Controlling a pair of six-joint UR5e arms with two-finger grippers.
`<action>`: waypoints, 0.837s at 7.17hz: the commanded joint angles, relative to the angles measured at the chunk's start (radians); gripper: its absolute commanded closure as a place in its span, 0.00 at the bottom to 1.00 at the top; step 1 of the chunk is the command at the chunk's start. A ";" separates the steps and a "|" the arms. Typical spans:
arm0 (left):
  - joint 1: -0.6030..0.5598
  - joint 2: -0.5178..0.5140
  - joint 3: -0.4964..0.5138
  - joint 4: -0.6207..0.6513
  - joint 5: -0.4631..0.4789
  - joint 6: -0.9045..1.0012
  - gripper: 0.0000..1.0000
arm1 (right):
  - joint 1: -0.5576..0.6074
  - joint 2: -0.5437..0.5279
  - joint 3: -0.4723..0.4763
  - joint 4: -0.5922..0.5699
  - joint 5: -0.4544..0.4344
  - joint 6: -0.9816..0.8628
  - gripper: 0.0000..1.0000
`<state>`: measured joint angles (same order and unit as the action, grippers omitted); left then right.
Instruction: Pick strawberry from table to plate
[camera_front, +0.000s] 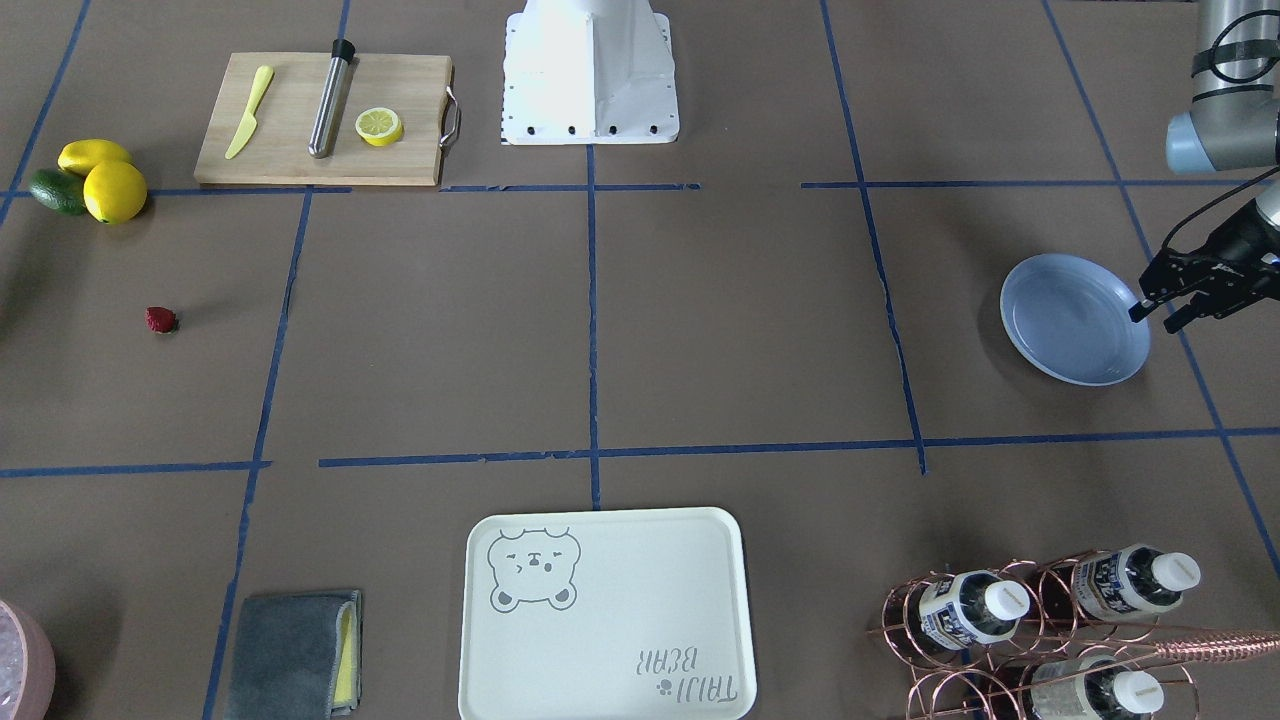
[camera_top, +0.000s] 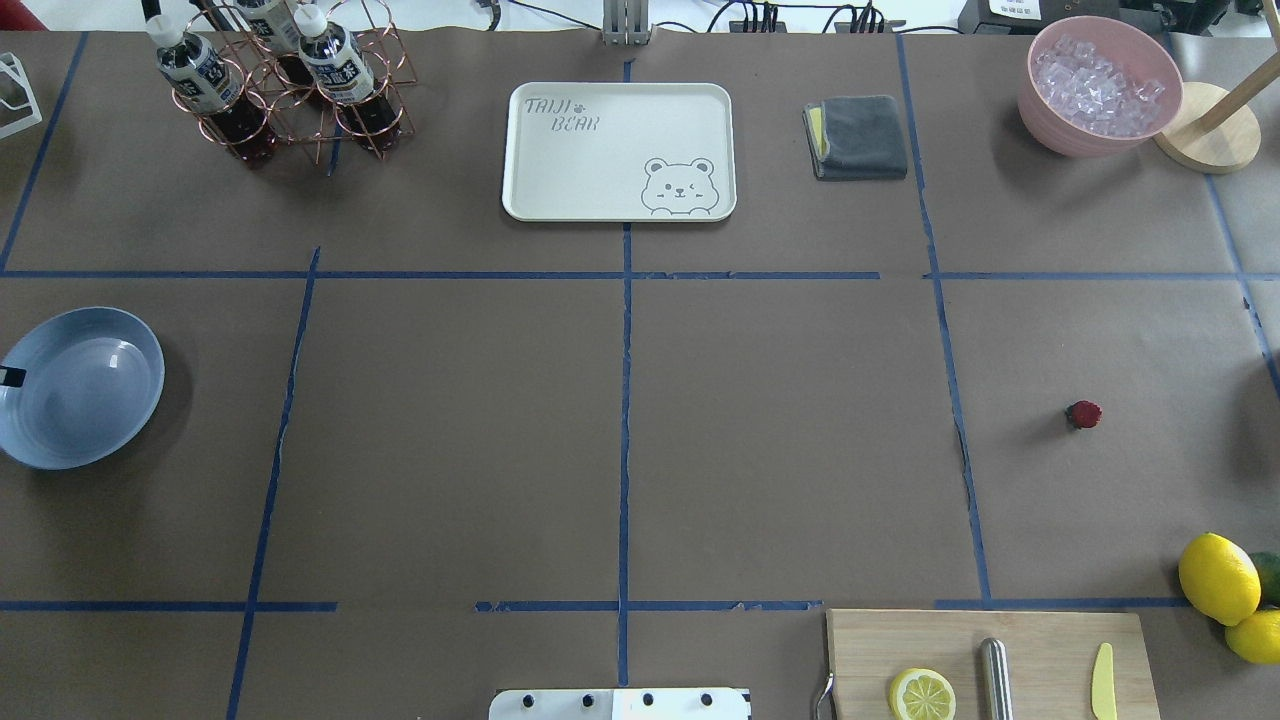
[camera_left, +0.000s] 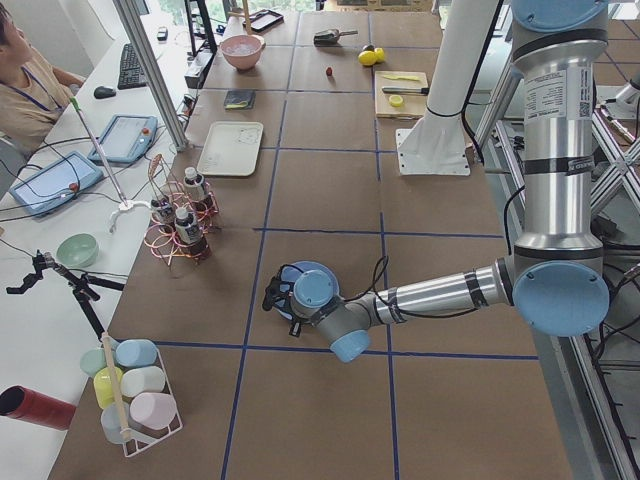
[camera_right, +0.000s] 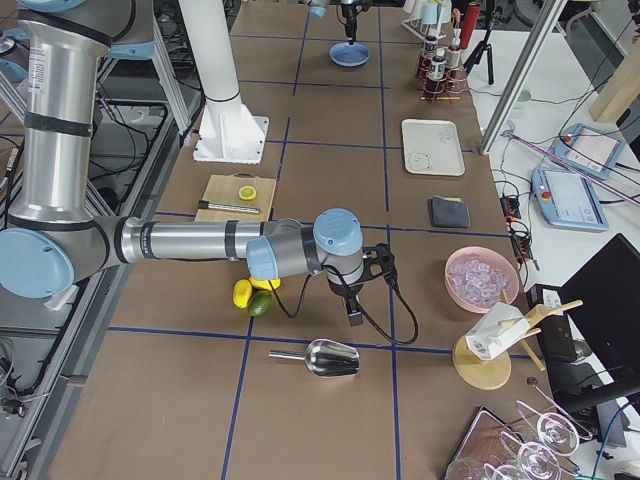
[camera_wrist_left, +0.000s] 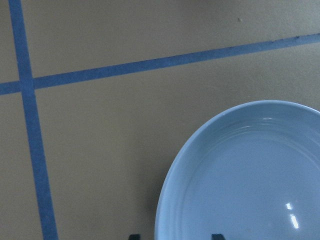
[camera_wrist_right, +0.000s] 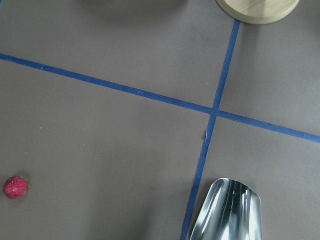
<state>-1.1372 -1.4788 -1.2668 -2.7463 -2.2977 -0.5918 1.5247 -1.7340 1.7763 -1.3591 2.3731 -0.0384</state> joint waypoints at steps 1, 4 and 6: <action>0.010 0.000 0.020 -0.019 0.017 -0.002 0.71 | 0.000 0.001 0.000 0.000 0.000 0.000 0.00; 0.014 -0.011 0.001 -0.019 0.017 -0.008 1.00 | 0.000 0.001 0.000 0.000 0.000 0.000 0.00; 0.014 -0.032 -0.182 0.107 -0.111 -0.102 1.00 | 0.000 0.001 0.009 0.000 0.001 0.002 0.00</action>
<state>-1.1231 -1.4943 -1.3404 -2.7256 -2.3312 -0.6262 1.5248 -1.7335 1.7821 -1.3591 2.3735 -0.0374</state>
